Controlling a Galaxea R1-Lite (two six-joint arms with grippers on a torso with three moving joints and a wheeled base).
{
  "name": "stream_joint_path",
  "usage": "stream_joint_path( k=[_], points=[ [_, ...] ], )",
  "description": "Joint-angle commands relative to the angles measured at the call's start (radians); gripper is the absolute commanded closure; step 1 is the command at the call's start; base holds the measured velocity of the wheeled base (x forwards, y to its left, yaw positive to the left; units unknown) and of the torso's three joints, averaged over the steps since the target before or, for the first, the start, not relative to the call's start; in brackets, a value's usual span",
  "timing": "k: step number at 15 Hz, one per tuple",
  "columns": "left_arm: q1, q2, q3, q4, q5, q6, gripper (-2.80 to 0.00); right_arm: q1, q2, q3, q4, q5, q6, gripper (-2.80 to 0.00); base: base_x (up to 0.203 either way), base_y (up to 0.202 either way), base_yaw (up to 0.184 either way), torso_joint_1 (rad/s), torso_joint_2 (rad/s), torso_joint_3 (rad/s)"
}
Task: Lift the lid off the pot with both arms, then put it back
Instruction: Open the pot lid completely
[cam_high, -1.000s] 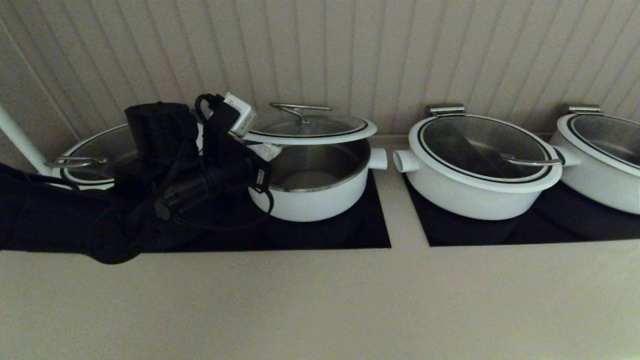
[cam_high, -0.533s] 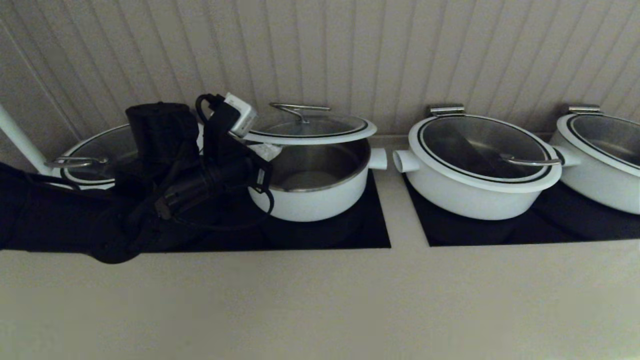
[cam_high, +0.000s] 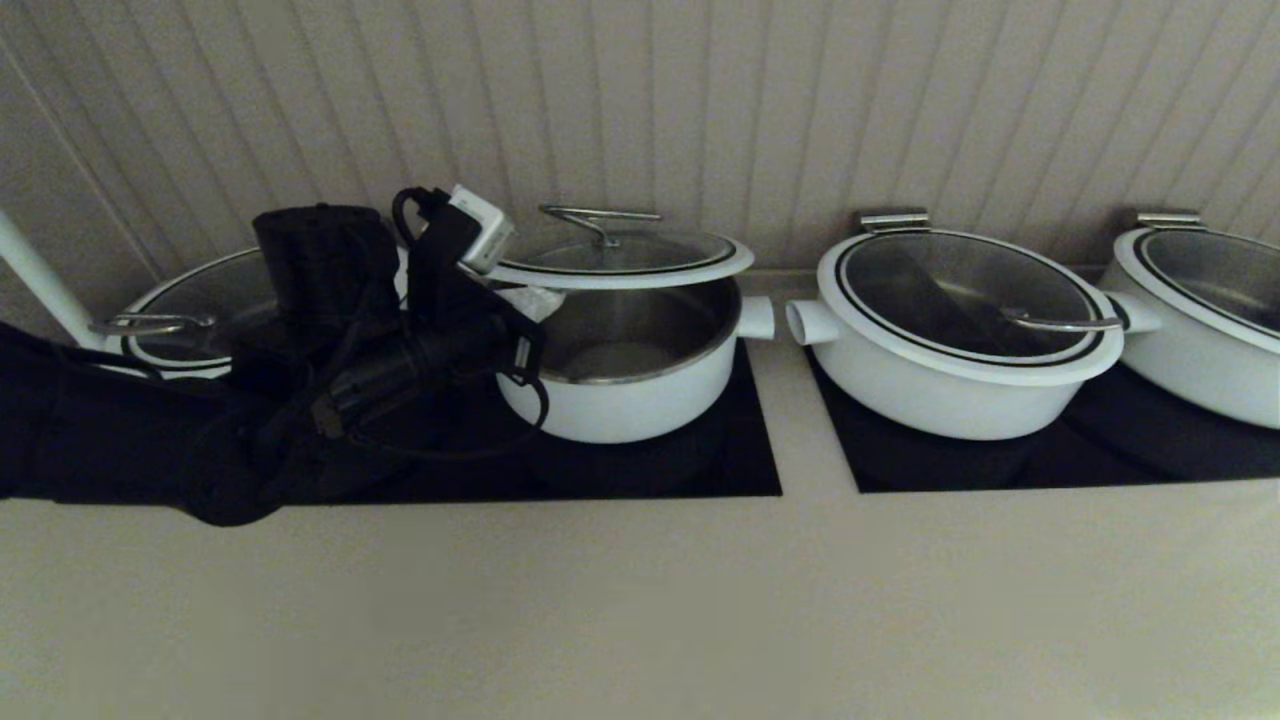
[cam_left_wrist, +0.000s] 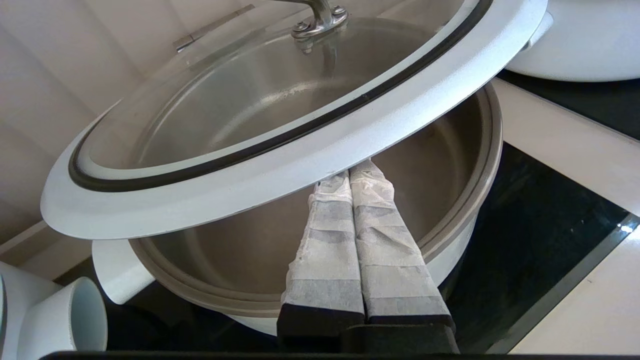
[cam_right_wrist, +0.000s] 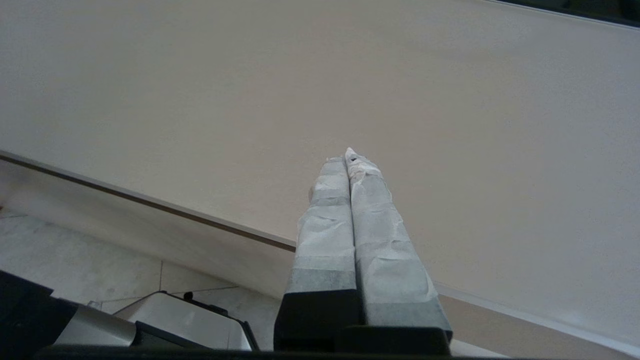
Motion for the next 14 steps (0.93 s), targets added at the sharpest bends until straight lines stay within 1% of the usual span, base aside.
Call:
stream_joint_path(
  k=[1, 2, 6, 8, 11, 14],
  points=[
    [0.000, 0.004, -0.001, -0.004, -0.001, 0.000, 0.00, -0.081, 0.022, 0.000, 0.000, 0.001, -0.001, 0.00, 0.000, 0.000, 0.000, 0.000, 0.00, 0.000],
    [0.000, 0.002, 0.001, -0.004, -0.001, 0.000, 0.00, -0.121, 0.029, 0.000, 0.000, 0.001, 0.000, 0.00, 0.000, 0.000, 0.000, 0.000, 0.00, 0.000],
    [-0.001, 0.003, -0.001, -0.006, 0.001, 0.000, 0.00, -0.125, 0.009, 0.000, 0.000, 0.001, 0.000, 0.00, 0.000, 0.000, 0.000, 0.000, 0.00, 0.000],
    [0.000, 0.003, -0.001, -0.006, 0.001, 0.000, 0.00, -0.163, -0.003, 0.000, 0.000, 0.001, 0.000, 0.00, 0.000, 0.000, 0.000, 0.000, 0.00, 0.000],
    [0.000, 0.001, 0.001, -0.006, 0.001, 0.000, 0.00, -0.195, -0.091, 0.000, 0.000, 0.001, 0.001, 0.00, 0.000, 0.000, 0.000, 0.000, 0.00, 0.000],
    [0.000, 0.002, -0.001, -0.006, 0.001, 0.000, 0.00, -0.205, -0.207, 0.000, 0.000, 0.001, 0.002, 0.00, 0.000, 0.000, 0.000, 0.000, 0.00, 0.000]
  ],
)
